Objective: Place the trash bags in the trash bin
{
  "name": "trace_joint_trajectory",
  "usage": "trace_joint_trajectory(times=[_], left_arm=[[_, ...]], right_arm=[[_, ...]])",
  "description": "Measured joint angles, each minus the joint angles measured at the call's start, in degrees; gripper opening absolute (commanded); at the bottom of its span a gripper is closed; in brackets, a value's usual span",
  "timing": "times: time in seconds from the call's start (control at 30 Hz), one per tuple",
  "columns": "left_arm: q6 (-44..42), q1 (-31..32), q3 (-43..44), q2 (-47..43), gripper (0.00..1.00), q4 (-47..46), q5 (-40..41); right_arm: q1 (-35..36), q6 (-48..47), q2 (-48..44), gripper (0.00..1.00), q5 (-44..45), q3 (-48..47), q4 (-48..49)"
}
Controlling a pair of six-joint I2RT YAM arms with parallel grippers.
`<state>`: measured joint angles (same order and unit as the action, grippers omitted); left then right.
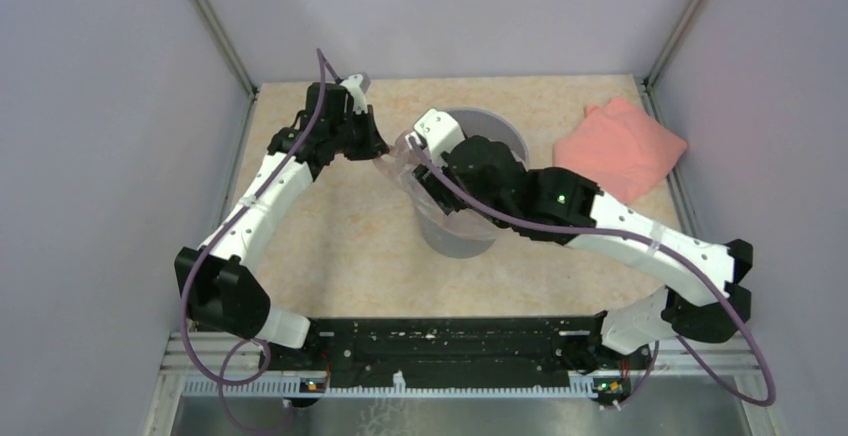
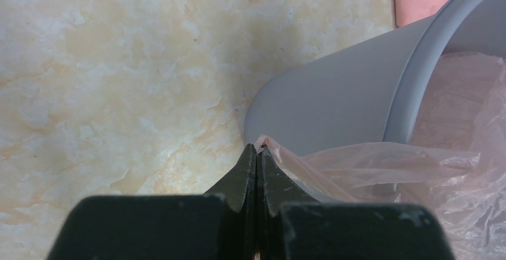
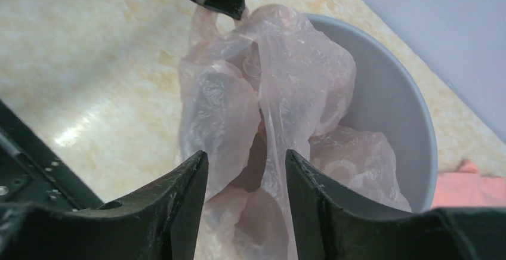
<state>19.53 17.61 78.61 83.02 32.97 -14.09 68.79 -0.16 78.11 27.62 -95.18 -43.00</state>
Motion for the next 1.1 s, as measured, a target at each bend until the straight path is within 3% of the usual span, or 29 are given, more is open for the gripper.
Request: trace_joint_trajectory(times=[0.13,0.43,0.6,0.87,1.1], left_arm=[[0.0,0.0,0.0,0.0,0.0,0.0,-0.1],[0.0,0.0,0.0,0.0,0.0,0.0,-0.3],[-0.1,0.0,0.0,0.0,0.0,0.0,-0.7],[-0.2,0.0,0.0,0.0,0.0,0.0,-1.1],[-0.2,0.0,0.0,0.0,0.0,0.0,-1.4]], right_arm=[[-2.0,-2.6,3.8,0.48,1.6,0.9,0.1],[-4.9,-3.8,4.1,0.29,5.6,3.5,1.2],[-6.1,-3.7,4.0,0.48,7.5,4.2,1.8],[-6.3,-3.4,2.8,0.52,7.7,4.5,1.9],[-6.3,-2.6,-2.1,0.66,7.1,4.5,1.9]])
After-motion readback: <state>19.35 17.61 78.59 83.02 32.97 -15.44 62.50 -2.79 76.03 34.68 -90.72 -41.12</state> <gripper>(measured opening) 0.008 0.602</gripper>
